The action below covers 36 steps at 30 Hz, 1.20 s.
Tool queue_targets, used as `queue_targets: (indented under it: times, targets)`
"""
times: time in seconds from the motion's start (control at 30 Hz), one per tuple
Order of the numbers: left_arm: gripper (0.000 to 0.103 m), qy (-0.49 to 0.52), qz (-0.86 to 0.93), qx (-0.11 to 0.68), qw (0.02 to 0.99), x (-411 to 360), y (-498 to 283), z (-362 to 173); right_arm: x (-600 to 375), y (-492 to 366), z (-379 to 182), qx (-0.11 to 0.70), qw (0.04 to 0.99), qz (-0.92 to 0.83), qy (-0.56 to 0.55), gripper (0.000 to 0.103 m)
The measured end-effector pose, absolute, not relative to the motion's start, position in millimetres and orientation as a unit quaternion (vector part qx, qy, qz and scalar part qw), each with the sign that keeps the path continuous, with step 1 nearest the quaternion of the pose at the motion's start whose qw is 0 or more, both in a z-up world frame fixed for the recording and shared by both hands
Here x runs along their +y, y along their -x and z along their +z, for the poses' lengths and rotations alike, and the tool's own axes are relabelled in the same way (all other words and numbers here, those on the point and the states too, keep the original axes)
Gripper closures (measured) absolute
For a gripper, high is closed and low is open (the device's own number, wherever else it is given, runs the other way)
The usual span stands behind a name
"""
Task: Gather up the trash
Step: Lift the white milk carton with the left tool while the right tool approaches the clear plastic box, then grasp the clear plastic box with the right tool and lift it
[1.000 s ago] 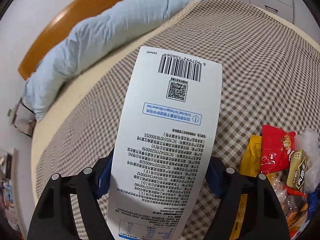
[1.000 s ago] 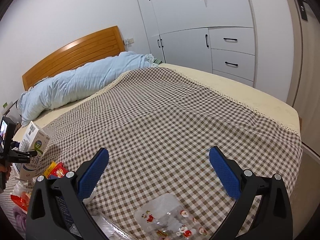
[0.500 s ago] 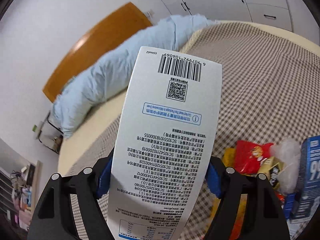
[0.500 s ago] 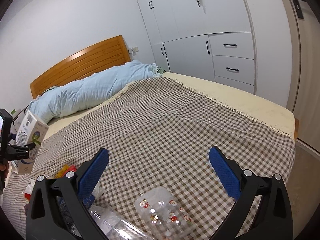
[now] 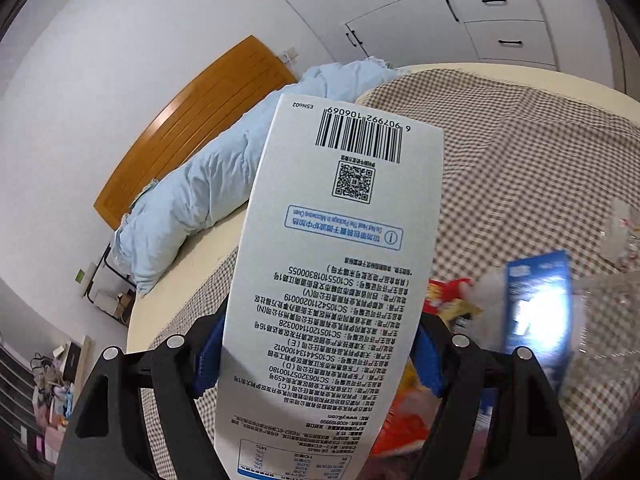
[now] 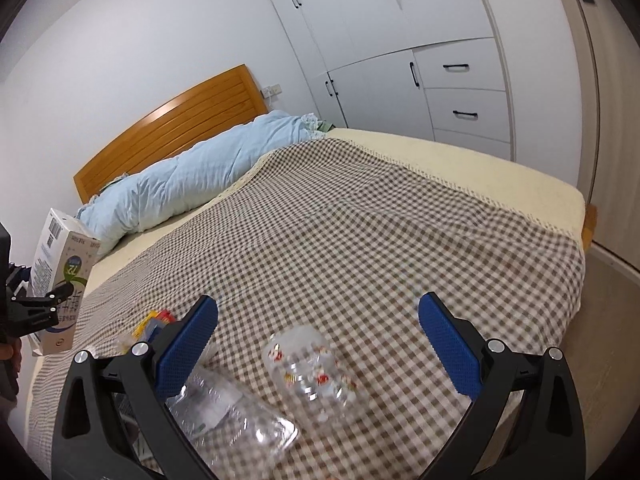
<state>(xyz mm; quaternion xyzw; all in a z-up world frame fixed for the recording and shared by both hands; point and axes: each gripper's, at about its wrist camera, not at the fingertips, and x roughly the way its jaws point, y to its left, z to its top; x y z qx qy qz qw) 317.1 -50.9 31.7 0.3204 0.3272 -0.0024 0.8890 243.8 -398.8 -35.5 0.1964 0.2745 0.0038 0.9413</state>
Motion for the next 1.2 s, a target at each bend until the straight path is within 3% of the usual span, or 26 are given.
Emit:
queue_targets:
  times: [0.4, 0.8, 0.93, 1.07, 1.2]
  targets:
    - [0.029, -0.329, -0.018, 0.309, 0.892, -74, -241, 39, -382, -194, -60, 0.291, 0.912, 0.078, -0.277, 0.006]
    - [0.029, -0.32, -0.043, 0.312, 0.894, -75, -195, 30, -366, -193, -128, 0.326, 0.812, 0.159, -0.457, 0.007]
    - [0.029, -0.304, -0.046, 0.319, 0.897, -69, -188, 26, -363, -197, -153, 0.334, 0.768, 0.167, -0.52, 0.012]
    - [0.029, -0.3, -0.048, 0.324, 0.896, -65, -180, 20, -360, -200, -171, 0.335, 0.763, 0.145, -0.533, 0.028]
    - [0.029, -0.289, -0.052, 0.327, 0.898, -62, -175, 18, -355, -198, -164, 0.327, 0.771, 0.116, -0.534, 0.028]
